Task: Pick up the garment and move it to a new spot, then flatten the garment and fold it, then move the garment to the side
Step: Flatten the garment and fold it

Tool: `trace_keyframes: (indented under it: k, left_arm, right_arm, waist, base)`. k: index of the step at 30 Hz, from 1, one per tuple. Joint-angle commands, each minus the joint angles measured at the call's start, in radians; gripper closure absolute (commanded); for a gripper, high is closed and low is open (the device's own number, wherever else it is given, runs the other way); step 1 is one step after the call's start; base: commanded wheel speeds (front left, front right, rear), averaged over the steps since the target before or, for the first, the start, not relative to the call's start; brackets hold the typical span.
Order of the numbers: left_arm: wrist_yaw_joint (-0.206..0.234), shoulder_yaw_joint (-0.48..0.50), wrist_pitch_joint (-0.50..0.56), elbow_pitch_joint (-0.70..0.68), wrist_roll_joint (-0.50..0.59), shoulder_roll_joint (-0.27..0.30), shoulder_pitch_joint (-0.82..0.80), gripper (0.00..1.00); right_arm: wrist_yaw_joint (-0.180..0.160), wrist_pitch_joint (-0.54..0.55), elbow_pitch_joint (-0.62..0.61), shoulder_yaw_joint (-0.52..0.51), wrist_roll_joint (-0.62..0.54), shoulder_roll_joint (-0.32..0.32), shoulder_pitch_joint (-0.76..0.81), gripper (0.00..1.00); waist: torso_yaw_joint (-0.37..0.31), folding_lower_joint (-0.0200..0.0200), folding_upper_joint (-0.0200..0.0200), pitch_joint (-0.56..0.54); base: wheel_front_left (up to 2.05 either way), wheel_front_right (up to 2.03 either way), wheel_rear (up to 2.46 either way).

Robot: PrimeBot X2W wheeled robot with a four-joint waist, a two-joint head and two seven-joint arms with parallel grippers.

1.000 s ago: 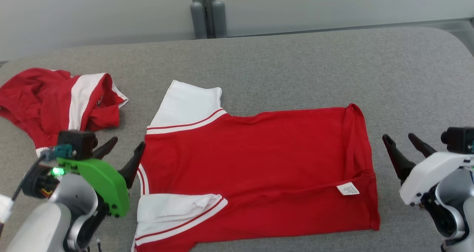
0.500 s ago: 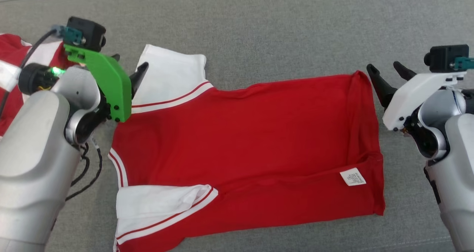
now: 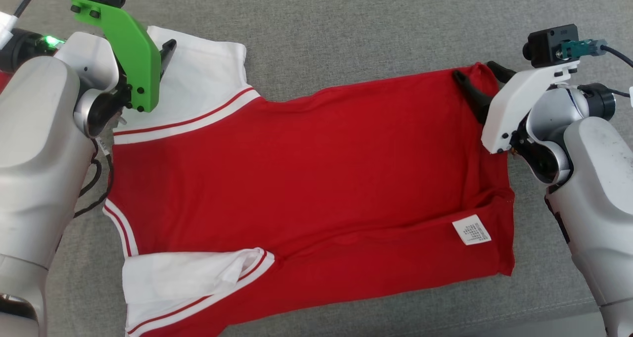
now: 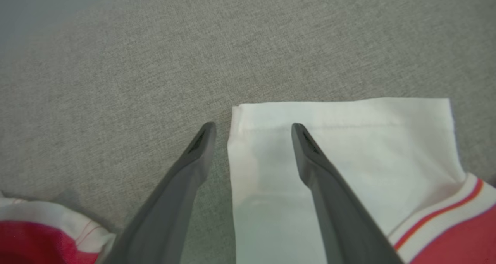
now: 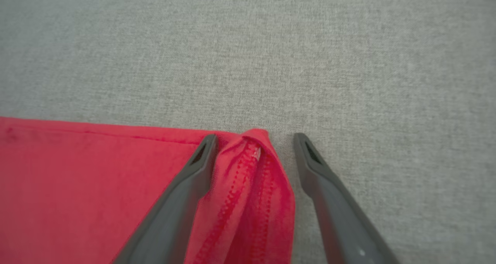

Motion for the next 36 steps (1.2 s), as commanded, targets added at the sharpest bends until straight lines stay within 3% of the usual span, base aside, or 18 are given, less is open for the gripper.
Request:
trace_keyframes:
  k: [1, 7, 9, 10, 11, 12, 13, 14, 15, 16, 27, 36]
  left_arm:
    - [-0.002, -0.016, -0.005, 0.022, 0.001, 0.004, -0.018, 0.00]
    - [0.000, -0.063, -0.024, 0.134, 0.001, -0.004, -0.048, 0.00]
    - [0.000, -0.066, -0.032, 0.163, -0.015, -0.014, -0.056, 0.00]
    - [0.000, -0.070, -0.032, 0.176, -0.026, -0.019, -0.058, 0.00]
    - [0.000, -0.076, -0.033, 0.183, -0.032, -0.022, -0.058, 0.00]
    - [0.000, -0.085, -0.036, 0.189, -0.039, -0.023, -0.060, 0.57]
    - [0.000, -0.090, -0.039, 0.193, -0.042, -0.023, -0.062, 0.57]
    - [0.000, -0.095, -0.043, 0.200, -0.047, -0.021, -0.065, 1.00]
    - [0.000, -0.100, -0.047, 0.205, -0.051, -0.019, -0.068, 1.00]
    - [0.000, -0.107, -0.060, 0.207, -0.057, -0.016, -0.073, 1.00]
    - [0.000, -0.157, -0.158, 0.224, -0.115, 0.007, -0.089, 1.00]
    - [0.000, -0.204, -0.229, 0.142, -0.226, 0.041, -0.037, 1.00]
  right_arm:
    - [0.000, -0.001, 0.016, 0.011, 0.002, 0.001, 0.001, 0.00]
    - [-0.001, 0.014, 0.034, 0.044, 0.010, -0.001, -0.006, 0.02]
    - [-0.001, 0.014, 0.032, 0.051, 0.015, -0.001, -0.005, 0.12]
    - [-0.001, 0.011, 0.030, 0.055, 0.017, -0.001, -0.005, 0.35]
    - [-0.001, 0.006, 0.027, 0.059, 0.018, -0.002, -0.005, 0.46]
    - [-0.001, -0.003, 0.021, 0.064, 0.019, -0.002, -0.005, 0.56]
    - [-0.001, -0.011, 0.017, 0.066, 0.020, -0.003, -0.006, 0.60]
    - [-0.001, -0.019, 0.015, 0.068, 0.021, -0.005, -0.006, 0.71]
    - [-0.001, -0.026, 0.014, 0.070, 0.020, -0.007, -0.006, 0.80]
    - [-0.001, -0.037, 0.014, 0.070, 0.017, -0.008, -0.008, 1.00]
    - [-0.001, -0.196, 0.055, 0.019, -0.021, 0.006, -0.001, 1.00]
    - [-0.001, -0.311, 0.109, 0.010, 0.017, 0.012, 0.057, 1.00]
  waist:
    - [-0.020, -0.0002, 0.0000, 0.018]
    - [-0.028, -0.0002, 0.0000, 0.024]
    - [-0.029, -0.0002, 0.0000, 0.023]
    - [-0.030, -0.0002, 0.0000, 0.022]
    - [-0.029, -0.0002, 0.0000, 0.021]
    - [-0.029, -0.0002, 0.0000, 0.020]
    - [-0.028, -0.0002, 0.0000, 0.019]
    - [-0.027, -0.0002, 0.0000, 0.017]
    - [-0.026, -0.0002, 0.0000, 0.015]
    - [-0.025, -0.0002, 0.0000, 0.012]
    - [-0.011, -0.0002, 0.0000, -0.039]
    - [0.023, -0.0002, 0.0000, -0.157]
  base:
    - [0.00, 0.00, 0.00]
    - [0.00, 0.00, 0.00]
    - [0.00, 0.00, 0.00]
    - [0.00, 0.00, 0.00]
    - [0.00, 0.00, 0.00]
    - [0.00, 0.00, 0.00]
    - [0.00, 0.00, 0.00]
    - [0.00, 0.00, 0.00]
    - [0.00, 0.00, 0.00]
    - [0.00, 0.00, 0.00]
    - [0.00, 0.00, 0.00]
    - [0.00, 0.00, 0.00]
